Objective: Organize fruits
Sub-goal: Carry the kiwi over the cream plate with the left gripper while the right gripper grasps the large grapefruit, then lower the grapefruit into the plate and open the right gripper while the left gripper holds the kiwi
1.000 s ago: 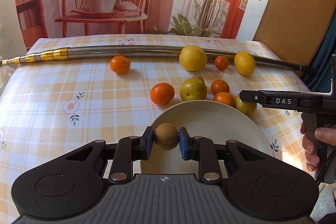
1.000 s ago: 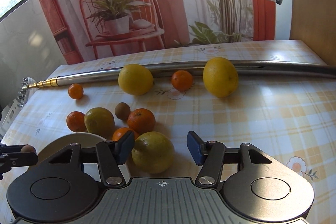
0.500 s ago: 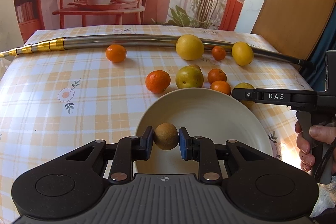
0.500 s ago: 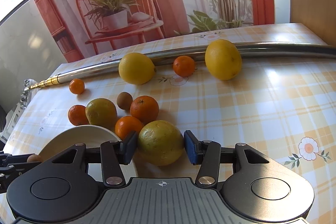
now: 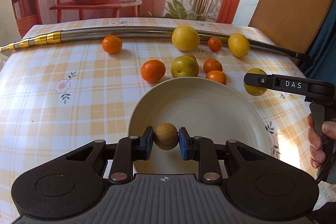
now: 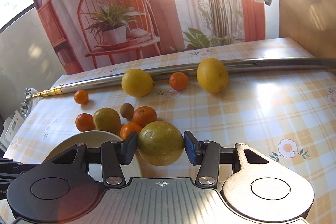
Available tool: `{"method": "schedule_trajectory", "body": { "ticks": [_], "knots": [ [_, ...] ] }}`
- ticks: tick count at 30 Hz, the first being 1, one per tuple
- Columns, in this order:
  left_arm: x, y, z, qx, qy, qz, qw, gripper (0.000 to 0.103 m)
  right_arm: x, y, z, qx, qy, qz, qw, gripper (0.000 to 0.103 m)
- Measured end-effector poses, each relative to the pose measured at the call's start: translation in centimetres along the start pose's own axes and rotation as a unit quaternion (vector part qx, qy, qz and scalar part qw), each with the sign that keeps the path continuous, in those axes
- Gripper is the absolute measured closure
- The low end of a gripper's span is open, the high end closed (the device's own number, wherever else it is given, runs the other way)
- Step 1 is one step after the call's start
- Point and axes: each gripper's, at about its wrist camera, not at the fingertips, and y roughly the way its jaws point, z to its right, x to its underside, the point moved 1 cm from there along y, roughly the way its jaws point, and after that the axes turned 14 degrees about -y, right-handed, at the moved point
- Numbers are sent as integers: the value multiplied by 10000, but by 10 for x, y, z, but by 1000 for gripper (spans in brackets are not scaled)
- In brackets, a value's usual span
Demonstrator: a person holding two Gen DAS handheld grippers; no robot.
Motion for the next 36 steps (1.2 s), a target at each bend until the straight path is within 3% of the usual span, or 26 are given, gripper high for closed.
{"method": "schedule_trajectory", "body": {
  "ticks": [10,18,36],
  "knots": [
    [8,-3,0,22,-99,-153,9998,76,2,-22,-35,-365,-504,-112,9980,59],
    [18,-1,-1,54,-186,-325,9993,76,27,-28,-71,-584,-1130,-440,9909,59],
    [22,-2,-2,-111,-83,-378,9992,76,33,-25,-70,-495,-1056,-671,9909,59]
  ]
}}
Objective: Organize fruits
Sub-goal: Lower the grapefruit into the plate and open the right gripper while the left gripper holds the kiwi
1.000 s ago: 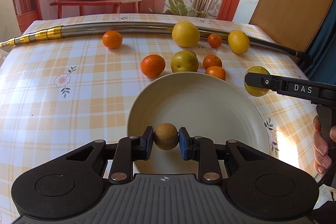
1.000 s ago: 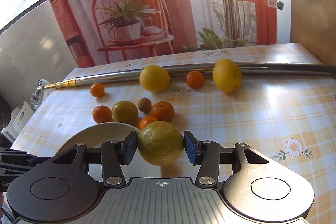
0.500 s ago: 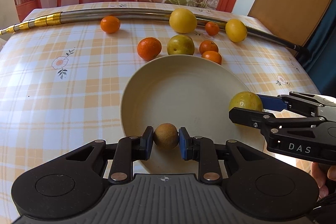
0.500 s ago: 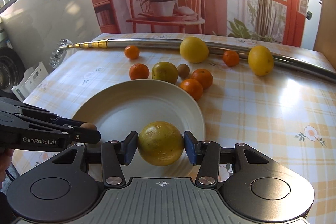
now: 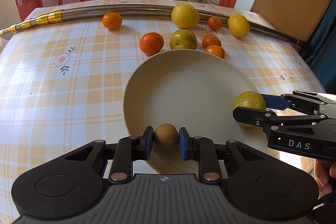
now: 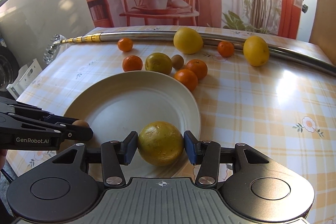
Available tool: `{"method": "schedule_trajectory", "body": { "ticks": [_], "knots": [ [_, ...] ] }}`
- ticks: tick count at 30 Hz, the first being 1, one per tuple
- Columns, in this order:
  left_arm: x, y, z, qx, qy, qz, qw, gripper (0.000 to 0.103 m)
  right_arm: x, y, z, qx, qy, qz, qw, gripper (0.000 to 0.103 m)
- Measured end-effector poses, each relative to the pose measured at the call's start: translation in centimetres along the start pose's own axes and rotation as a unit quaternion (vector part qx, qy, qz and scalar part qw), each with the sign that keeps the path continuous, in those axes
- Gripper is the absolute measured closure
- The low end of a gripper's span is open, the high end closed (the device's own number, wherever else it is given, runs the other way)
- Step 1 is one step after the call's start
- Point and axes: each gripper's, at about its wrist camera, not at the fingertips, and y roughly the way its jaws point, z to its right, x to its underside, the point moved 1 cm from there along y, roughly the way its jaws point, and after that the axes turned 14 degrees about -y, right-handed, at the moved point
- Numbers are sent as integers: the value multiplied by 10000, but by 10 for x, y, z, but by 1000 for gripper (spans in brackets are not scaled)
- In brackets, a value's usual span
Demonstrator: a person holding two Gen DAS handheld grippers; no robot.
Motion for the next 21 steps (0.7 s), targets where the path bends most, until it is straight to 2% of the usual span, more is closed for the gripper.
{"method": "schedule_trajectory", "body": {
  "ticks": [16,18,21],
  "knots": [
    [-1,-1,0,-19,-19,4,10000,76,0,1,-2,24,-55,-34,10000,58],
    [-1,-1,0,-17,-18,5,10000,76,-1,0,-1,23,-48,-15,10000,57],
    [-1,-1,-1,-16,-27,9,10000,75,0,-2,-1,-40,-30,39,10000,50]
  ]
}}
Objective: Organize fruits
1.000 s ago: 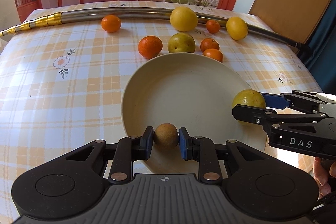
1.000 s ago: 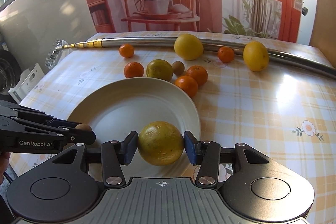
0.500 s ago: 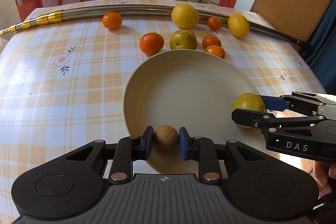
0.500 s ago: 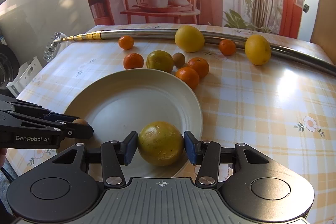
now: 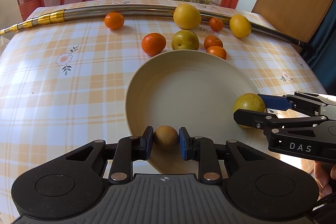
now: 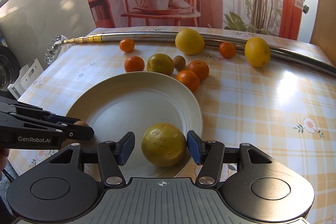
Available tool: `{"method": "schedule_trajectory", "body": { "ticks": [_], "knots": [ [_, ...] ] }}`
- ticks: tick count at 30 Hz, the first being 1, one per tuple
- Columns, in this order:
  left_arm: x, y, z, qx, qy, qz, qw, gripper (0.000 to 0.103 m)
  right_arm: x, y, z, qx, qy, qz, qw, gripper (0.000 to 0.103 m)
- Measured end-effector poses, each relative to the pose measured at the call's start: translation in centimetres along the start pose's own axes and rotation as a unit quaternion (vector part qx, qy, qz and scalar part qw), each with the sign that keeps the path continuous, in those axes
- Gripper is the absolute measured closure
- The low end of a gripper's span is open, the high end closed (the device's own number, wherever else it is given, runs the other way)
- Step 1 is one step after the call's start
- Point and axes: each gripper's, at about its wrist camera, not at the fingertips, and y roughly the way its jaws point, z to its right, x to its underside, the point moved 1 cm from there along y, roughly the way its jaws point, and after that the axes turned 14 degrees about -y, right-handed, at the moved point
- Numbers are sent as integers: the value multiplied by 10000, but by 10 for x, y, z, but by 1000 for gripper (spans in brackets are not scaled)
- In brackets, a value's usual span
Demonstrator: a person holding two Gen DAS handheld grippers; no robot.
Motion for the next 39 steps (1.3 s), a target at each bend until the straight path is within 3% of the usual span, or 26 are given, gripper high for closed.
{"method": "schedule_trajectory", "body": {
  "ticks": [8,17,31,39],
  "knots": [
    [0,-7,0,8,-2,146,9999,66,-2,-5,-3,15,-52,116,9999,46],
    [-6,-16,4,-21,102,431,9990,66,-12,-17,4,202,-115,384,9990,46],
    [-74,-56,-14,-81,-12,1245,9922,66,-52,-48,78,1018,169,1056,9890,46],
    [-100,-47,-15,-43,-169,1128,9935,66,-57,-41,110,1208,451,1111,9854,46]
  ]
}}
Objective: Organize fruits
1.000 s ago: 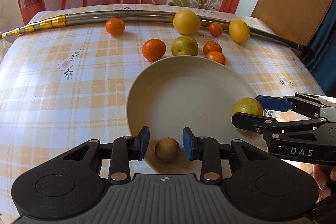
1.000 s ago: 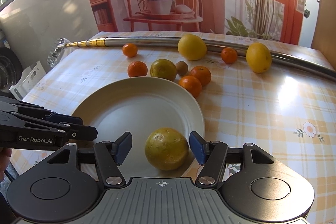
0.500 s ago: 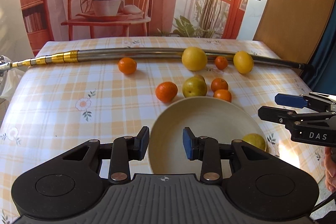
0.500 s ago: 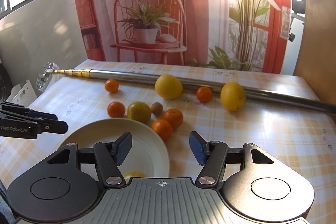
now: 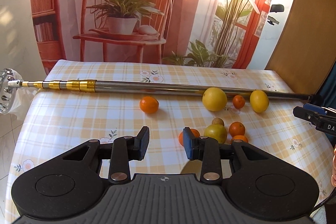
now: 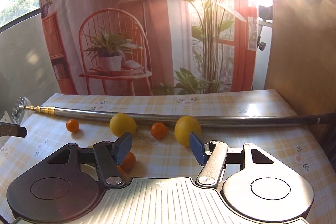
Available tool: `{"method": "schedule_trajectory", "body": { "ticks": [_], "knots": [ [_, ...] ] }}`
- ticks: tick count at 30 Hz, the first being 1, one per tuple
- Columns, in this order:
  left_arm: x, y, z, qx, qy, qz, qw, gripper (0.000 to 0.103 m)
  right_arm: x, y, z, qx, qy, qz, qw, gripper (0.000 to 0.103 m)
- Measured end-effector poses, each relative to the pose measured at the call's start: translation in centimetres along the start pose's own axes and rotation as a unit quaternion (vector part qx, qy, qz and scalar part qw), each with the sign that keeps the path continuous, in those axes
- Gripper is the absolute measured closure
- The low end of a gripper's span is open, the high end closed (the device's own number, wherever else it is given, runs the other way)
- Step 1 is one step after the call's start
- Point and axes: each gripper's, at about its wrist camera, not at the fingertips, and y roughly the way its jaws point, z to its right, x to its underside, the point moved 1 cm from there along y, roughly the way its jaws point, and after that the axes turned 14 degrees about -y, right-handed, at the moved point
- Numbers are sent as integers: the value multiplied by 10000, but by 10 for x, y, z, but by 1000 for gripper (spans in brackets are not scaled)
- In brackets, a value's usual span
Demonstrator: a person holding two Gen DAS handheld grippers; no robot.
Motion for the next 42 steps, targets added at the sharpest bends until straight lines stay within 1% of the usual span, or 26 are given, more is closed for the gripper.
{"method": "schedule_trajectory", "body": {
  "ticks": [4,7,11,14,16,19,21,26,30,32,36,42],
  "knots": [
    [-3,15,1,-2,-28,-154,9999,66,2,10,3,-20,29,-113,9999,46],
    [-5,22,2,90,-58,-297,9995,65,4,17,2,-36,28,-197,9998,46],
    [-11,36,11,124,49,-415,9991,62,2,27,4,-114,99,-277,9995,46],
    [-17,48,22,224,134,-529,9983,61,1,33,4,-118,22,-334,9994,46],
    [-22,59,31,326,185,-665,9971,61,0,39,5,-81,-23,-378,9992,46],
    [-26,77,46,479,193,-895,9947,61,-1,46,12,-75,74,-423,9990,46],
    [-29,94,56,643,148,-1135,9913,61,-1,50,16,-85,135,-447,9989,46],
    [-29,136,73,851,-42,-1670,9823,62,3,60,22,-82,191,-535,9984,46],
    [-25,166,78,753,-284,-2053,9754,62,6,65,26,-105,244,-575,9980,46],
    [-23,175,77,699,-396,-2168,9729,62,8,67,27,-111,268,-591,9978,46],
    [-21,186,77,629,-503,-2273,9705,63,11,70,31,-130,342,-625,9974,46],
    [-18,194,81,474,-435,-2324,9705,63,12,73,33,-166,440,-655,9967,46]
  ]
}}
